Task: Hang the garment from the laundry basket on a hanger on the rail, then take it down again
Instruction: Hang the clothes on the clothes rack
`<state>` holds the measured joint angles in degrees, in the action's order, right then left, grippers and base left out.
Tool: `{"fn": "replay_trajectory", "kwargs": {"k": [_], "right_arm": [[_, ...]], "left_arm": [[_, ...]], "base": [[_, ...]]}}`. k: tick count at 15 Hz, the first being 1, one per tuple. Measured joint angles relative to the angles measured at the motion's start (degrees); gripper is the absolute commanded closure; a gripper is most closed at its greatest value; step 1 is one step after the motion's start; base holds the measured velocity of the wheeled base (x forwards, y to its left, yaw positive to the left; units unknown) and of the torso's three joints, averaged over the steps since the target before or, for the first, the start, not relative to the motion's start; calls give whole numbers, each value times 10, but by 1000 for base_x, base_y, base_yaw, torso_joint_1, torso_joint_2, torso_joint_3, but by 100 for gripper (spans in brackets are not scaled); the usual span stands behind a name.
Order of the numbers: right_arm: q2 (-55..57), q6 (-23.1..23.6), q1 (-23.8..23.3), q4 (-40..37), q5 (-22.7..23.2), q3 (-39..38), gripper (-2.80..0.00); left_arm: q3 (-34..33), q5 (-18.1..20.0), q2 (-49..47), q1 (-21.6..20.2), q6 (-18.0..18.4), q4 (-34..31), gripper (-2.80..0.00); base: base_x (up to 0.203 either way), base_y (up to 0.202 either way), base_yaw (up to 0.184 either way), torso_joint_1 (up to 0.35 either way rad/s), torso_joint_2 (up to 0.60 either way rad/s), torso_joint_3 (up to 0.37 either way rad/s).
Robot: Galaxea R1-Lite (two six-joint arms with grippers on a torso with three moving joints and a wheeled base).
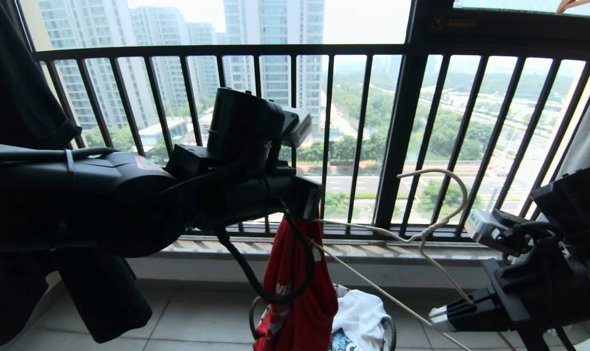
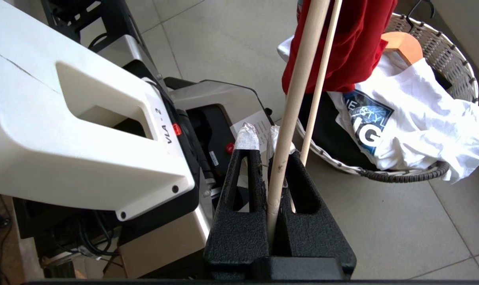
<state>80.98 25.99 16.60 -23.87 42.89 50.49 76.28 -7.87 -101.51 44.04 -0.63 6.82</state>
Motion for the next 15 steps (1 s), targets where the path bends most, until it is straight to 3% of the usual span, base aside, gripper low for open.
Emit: {"fn": "replay_trajectory", "kwargs": {"k": [2,4,10,15], "right_arm": [[-2,0,1,0,5,-1,0],[0,2,5,0,24,-4,0],[10,-1,22,0,31,-9,0],[3,-1,17,1,45,-9,0]], "left_arm": [[9,25,0,2,7,-4,0],[28,46,-2,2,41,-7,0],[145,53,-30,7,102,-97,0],[160,89,-43,39,106,-110,0]], "base": [[0,0,0,0,0,0],[0,0,0,0,0,0],[0,0,0,0,0,0],[0,0,0,0,0,0]]}}
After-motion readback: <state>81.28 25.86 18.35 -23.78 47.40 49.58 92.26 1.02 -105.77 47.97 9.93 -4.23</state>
